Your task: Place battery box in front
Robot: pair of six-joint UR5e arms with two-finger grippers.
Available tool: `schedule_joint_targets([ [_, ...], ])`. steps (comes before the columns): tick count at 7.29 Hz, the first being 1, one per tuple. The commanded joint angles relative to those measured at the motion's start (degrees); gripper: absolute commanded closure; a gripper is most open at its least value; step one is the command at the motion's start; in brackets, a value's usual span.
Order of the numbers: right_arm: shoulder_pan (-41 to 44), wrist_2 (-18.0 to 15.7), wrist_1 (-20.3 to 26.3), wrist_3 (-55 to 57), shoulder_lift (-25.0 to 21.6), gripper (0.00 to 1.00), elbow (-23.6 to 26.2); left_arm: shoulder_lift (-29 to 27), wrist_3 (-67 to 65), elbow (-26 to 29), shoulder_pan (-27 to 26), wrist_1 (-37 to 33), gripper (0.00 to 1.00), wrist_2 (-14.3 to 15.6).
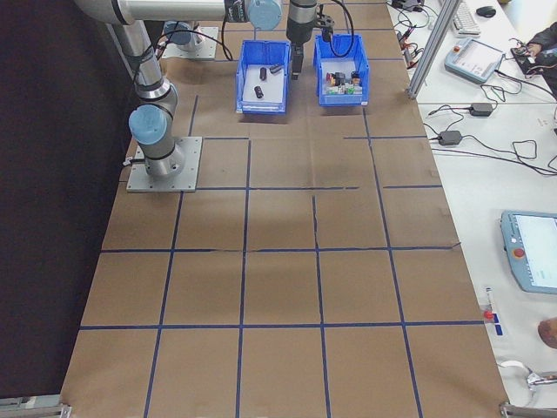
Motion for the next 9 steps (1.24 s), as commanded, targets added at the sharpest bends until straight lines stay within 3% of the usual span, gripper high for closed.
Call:
schedule_joint_targets([
  [1,-0.08,-0.04,-0.08,-0.01,0.03,0.0,0.02,0.02,0.0,-0.01,0.0,0.0,0.0,-0.07],
  [6,-0.09,0.39,-0.43,-0.18,-0.23,0.0,0.2,-0.24,-0.34,-0.71,0.0,0.0,0.0,-0.24],
  [9,0.09,0.66,-2.35,-7.88,1.0,0.0,-0.51,-0.51,-7.54,-1.5,0.0,-0.17,0.0,-0.24],
])
